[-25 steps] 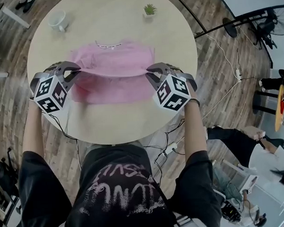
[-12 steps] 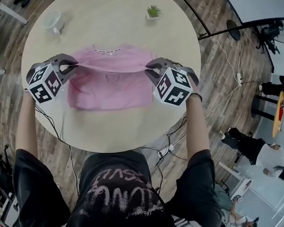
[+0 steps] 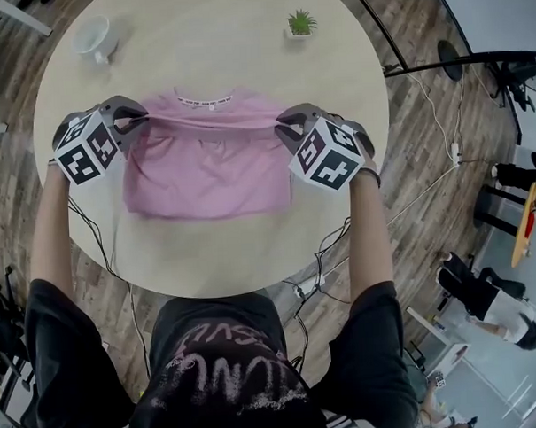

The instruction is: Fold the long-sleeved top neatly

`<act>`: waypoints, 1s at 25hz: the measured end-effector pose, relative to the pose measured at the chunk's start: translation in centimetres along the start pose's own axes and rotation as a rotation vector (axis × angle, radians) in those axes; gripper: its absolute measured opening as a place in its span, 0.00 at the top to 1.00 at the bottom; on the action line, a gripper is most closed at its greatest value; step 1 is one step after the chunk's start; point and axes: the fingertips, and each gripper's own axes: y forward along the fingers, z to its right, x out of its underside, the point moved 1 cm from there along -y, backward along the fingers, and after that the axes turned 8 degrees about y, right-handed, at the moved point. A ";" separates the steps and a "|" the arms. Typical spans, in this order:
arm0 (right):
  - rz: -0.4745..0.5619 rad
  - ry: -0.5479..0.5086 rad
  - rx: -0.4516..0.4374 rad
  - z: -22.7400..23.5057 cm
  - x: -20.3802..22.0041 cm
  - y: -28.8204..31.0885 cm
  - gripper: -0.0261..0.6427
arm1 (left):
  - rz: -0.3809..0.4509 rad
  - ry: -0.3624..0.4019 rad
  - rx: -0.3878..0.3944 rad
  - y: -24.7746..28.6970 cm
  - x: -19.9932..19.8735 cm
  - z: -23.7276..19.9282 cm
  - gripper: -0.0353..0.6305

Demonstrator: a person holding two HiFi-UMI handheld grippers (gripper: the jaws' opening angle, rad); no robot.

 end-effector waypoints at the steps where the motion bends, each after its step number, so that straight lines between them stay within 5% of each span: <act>1: 0.001 0.003 -0.003 0.2 0.0 0.3 0.91 | -0.001 -0.007 0.002 0.3 0.2 -0.1 0.91; 14: 0.034 0.001 0.066 2.1 0.5 3.2 0.89 | -0.029 -0.039 -0.031 2.8 2.1 -1.0 0.89; 25: 0.147 0.060 0.209 4.2 0.0 3.4 0.84 | -0.024 -0.075 -0.187 2.8 2.4 -3.2 0.84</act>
